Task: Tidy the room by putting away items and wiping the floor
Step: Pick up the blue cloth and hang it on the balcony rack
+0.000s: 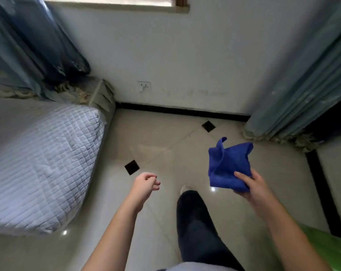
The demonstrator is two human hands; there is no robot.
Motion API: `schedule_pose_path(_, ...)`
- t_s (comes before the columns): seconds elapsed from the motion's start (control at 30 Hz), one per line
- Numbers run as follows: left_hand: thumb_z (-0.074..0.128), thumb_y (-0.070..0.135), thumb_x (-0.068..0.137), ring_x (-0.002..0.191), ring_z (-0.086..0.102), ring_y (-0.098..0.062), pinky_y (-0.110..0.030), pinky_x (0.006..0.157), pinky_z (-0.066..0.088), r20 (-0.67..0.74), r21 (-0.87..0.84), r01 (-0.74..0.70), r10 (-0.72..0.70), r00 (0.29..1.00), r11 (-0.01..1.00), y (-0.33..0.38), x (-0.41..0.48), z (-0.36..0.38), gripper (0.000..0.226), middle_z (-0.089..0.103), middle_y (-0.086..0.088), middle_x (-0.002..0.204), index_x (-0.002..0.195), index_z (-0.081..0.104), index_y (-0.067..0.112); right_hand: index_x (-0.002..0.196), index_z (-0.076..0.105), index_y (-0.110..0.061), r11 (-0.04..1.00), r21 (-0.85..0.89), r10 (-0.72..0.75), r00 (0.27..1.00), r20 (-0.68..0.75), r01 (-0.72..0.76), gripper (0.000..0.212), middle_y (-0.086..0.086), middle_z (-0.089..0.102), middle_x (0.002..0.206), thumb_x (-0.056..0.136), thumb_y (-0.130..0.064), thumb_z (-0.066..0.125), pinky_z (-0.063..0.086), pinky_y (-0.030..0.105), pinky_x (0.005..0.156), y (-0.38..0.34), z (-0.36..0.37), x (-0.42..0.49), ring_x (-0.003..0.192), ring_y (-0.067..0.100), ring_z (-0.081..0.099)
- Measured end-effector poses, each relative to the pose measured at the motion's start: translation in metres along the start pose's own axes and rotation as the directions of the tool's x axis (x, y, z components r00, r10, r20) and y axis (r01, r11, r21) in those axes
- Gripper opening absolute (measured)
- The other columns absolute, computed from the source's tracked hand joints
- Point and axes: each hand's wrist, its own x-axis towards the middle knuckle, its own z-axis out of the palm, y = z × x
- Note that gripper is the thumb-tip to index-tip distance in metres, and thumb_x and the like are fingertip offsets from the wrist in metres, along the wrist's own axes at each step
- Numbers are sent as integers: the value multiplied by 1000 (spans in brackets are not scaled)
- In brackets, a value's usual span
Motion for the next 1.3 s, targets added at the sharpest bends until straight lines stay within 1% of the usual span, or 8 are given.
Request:
schedule_pose_path(0.13,44,10,93,78,65,-11,-21,58,39,18,17,-264,264,964,964,143,40,14,17,68,2,87,102,58,14,100,56,-28,988,81,-135,990,28,132,27,-4,65,93,90,-4,49,51,14,51,-103,21,94,73,8,64)
schedule_pose_path(0.23,50,12,92,82,66,-10,-7,59,44,95,7,-451,448,889,893,249,57,18,14,70,2,91,99,59,19,103,57,-27,963,113,-255,964,74,246,28,-9,69,90,89,-3,51,53,15,58,-187,49,151,73,3,68)
schedule_pose_path(0.4,57,17,90,85,69,-12,-19,79,51,61,-61,-645,648,759,762,380,107,0,10,71,-1,94,92,60,26,104,59,-28,920,97,-391,896,209,379,29,-11,73,92,88,-5,54,53,20,73,-299,120,241,86,9,68)
schedule_pose_path(0.53,51,8,92,75,68,-3,-7,64,46,15,-94,-681,685,728,726,440,152,-27,19,71,3,89,90,60,25,98,59,-33,908,79,-416,868,271,411,28,-17,74,86,88,-7,55,53,13,67,-350,167,287,82,0,69)
schedule_pose_path(0.73,58,12,89,71,66,3,-4,60,44,49,-161,-751,765,642,641,559,253,-89,12,70,-5,94,92,60,23,97,57,-31,843,57,-531,811,245,535,30,-16,72,84,88,-3,55,49,7,59,-440,268,377,71,-6,67)
schedule_pose_path(0.9,61,29,67,72,65,5,-10,67,50,-5,-272,-768,798,603,579,629,326,-133,21,69,9,84,88,60,28,98,59,-19,781,40,-604,739,299,623,32,-15,74,80,85,9,52,51,11,64,-499,359,449,74,-1,68)
schedule_pose_path(1.13,59,25,70,82,69,-13,-29,75,55,-85,-181,-791,792,604,584,686,414,-182,15,74,8,84,80,67,33,102,60,-16,798,87,-591,746,306,596,27,-3,74,90,81,-1,64,54,18,69,-538,446,522,86,11,69)
schedule_pose_path(1.3,56,23,74,80,69,-8,-23,73,56,-93,-221,-799,803,588,559,733,464,-216,17,75,8,83,85,67,28,101,61,-24,810,145,-583,751,308,569,24,-5,75,90,81,-12,65,55,18,64,-568,493,570,85,9,70)
